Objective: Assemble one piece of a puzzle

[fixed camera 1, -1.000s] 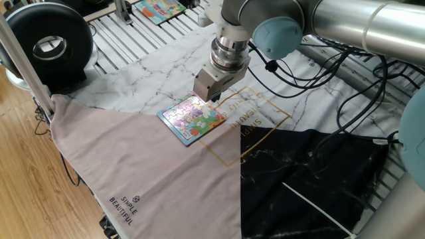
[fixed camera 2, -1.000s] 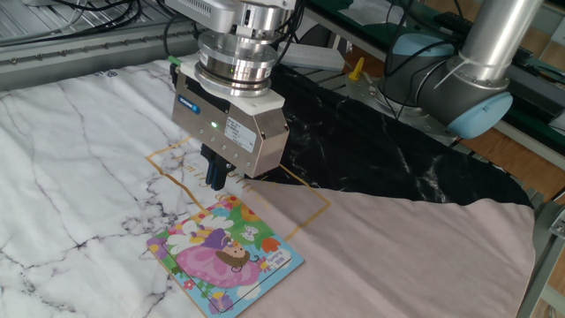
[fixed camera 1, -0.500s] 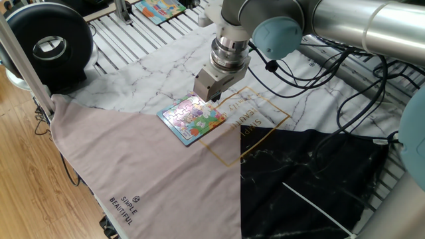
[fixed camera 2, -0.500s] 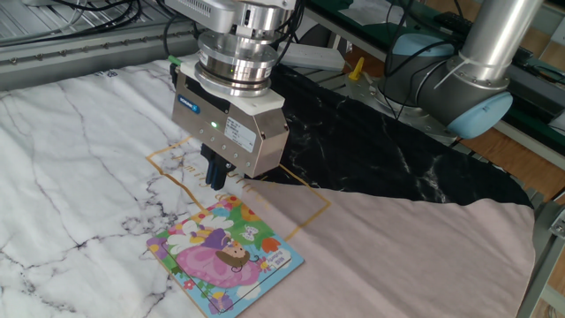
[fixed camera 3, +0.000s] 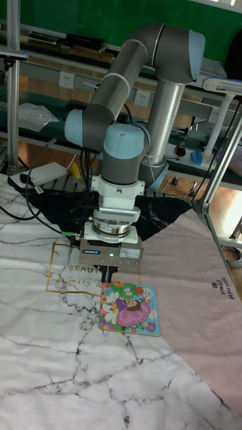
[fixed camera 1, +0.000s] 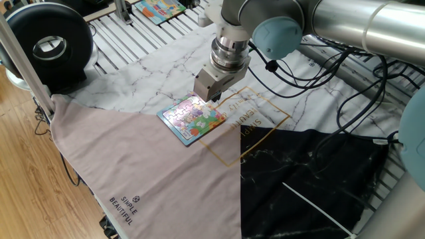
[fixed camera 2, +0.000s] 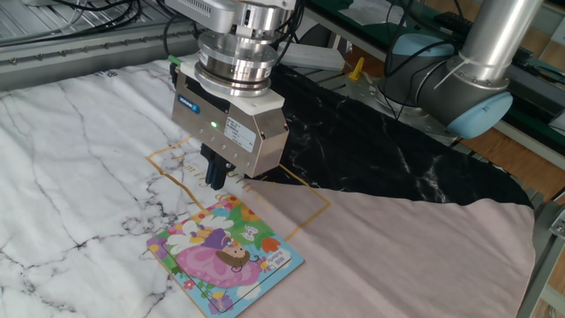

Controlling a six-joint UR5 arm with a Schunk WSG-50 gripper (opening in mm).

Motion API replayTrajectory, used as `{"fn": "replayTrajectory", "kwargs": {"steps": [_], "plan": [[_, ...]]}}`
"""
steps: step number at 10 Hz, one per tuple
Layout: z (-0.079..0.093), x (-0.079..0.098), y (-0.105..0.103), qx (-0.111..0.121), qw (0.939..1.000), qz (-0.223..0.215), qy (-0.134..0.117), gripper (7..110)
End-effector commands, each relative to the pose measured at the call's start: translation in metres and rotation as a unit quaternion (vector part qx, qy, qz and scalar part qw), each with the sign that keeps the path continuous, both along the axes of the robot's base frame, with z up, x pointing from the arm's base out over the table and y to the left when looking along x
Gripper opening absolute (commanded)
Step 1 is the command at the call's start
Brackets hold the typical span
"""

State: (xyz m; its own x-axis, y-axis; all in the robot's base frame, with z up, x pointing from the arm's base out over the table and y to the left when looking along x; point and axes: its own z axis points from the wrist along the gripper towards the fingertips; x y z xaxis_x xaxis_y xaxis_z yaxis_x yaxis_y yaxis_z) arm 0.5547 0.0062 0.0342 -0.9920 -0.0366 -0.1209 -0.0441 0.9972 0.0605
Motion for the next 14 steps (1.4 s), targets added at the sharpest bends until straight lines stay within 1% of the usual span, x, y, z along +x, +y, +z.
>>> {"fn": "replayTrajectory", "kwargs": {"steps": [1,2,4,6,11,14], "plan": [[0.0017,-0.0001,0.0007,0.004,1.0000,0.000,0.001,7],[0.0019,-0.0001,0.0007,0.004,1.0000,0.006,0.000,7],[0.0019,-0.0010,-0.0036,-0.005,0.9999,0.009,0.002,7],[0.0019,-0.0013,-0.0037,-0.005,0.9999,0.009,0.002,7],[0.0030,-0.0028,0.0012,0.006,1.0000,0.005,0.005,7],[0.0032,-0.0030,0.0013,0.007,1.0000,0.004,0.005,7]]}}
